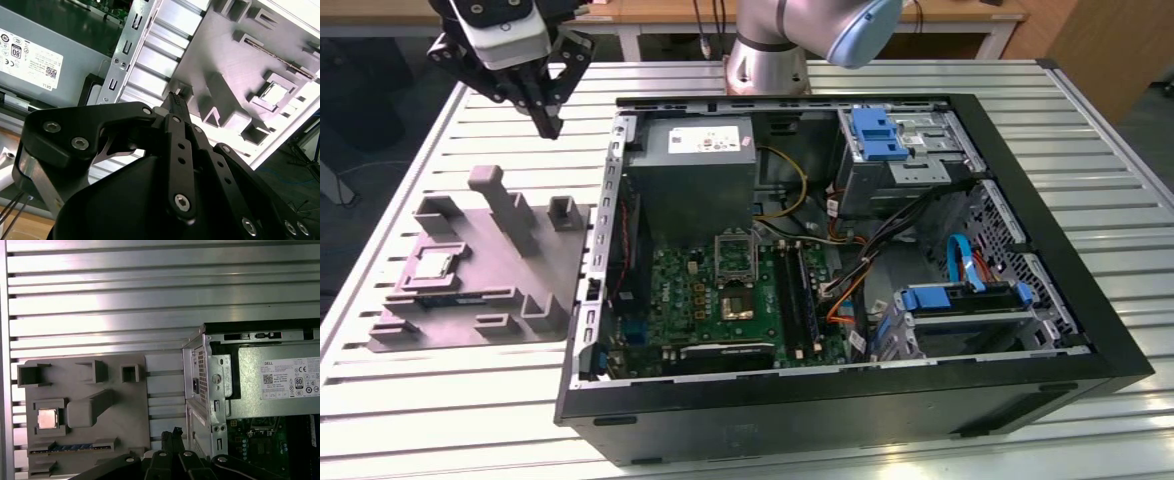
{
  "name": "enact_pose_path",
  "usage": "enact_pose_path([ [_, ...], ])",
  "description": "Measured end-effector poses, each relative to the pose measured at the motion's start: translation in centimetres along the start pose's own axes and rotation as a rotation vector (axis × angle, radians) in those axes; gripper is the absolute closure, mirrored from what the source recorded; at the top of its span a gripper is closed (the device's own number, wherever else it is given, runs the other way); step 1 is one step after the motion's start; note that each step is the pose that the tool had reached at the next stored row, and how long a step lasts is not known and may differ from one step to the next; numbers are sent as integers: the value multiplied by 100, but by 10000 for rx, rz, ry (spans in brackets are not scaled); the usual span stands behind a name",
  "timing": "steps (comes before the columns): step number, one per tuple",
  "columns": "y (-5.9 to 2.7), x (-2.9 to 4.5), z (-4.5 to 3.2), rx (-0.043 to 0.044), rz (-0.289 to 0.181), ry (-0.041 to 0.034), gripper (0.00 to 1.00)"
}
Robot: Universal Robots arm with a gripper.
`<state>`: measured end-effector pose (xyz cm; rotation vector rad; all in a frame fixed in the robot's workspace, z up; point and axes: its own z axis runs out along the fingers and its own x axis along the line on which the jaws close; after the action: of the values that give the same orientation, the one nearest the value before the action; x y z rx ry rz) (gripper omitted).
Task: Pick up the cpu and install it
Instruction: 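Reach for the cpu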
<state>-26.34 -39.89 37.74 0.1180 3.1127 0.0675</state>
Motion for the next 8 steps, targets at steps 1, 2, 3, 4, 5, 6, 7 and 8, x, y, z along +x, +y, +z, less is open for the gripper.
enact_pose_path([
  [1, 0, 2, 0, 0, 0, 0, 89],
  [2, 0, 5, 1, -1, 0, 0, 89],
  [3, -1, 7, 1, 1, 0, 1, 89],
  [4, -1, 9, 1, 1, 0, 0, 89],
  [5, -1, 11, 2, 0, 0, 0, 89],
  [6, -1, 13, 2, 0, 0, 0, 89],
  [7, -1, 14, 3, 0, 0, 0, 89],
  [8, -1, 15, 3, 0, 0, 0, 89],
])
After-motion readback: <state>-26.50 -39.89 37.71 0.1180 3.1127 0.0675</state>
